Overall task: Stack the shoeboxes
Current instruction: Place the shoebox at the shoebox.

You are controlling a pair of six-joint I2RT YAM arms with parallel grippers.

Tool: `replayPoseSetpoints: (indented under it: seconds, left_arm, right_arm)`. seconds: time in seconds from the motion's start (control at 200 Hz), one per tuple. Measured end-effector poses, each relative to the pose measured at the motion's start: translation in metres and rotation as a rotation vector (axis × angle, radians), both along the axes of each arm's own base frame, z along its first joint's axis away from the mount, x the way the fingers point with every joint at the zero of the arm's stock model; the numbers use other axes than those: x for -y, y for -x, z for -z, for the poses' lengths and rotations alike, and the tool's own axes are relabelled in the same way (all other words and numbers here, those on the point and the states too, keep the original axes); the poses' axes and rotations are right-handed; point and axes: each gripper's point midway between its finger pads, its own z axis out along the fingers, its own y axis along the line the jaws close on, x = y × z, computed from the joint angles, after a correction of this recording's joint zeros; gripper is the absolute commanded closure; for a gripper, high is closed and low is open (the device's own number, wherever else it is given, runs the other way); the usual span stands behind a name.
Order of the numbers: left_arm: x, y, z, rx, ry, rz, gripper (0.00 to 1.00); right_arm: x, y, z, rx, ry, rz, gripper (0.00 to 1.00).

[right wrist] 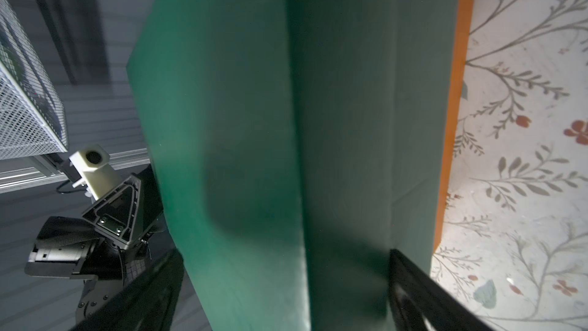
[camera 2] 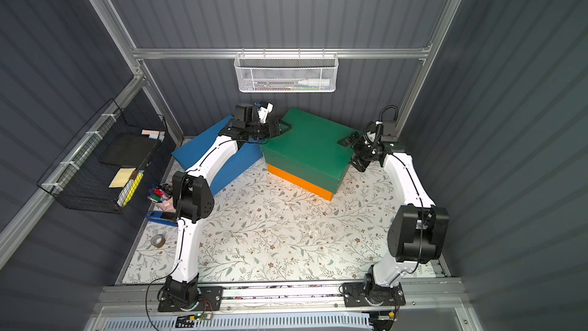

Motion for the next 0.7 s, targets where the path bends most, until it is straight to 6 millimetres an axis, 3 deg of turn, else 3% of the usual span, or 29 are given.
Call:
replayPoseSetpoints:
  seconds: [0.445,0.7]
  left_arm:
    - [-0.014,0.0,-0.005,0.006,0.029,0.026,0.03]
    - [-0.013,-0.016,-0.011,0.033,0.062,0.025,0.09]
  right_arm:
    - [0.002,-0.017,-0.009,0.045,-0.012,-0.009,0.01]
    - [0.002,-0.022,-0.013,0.052,-0.05,0.02,0.01]
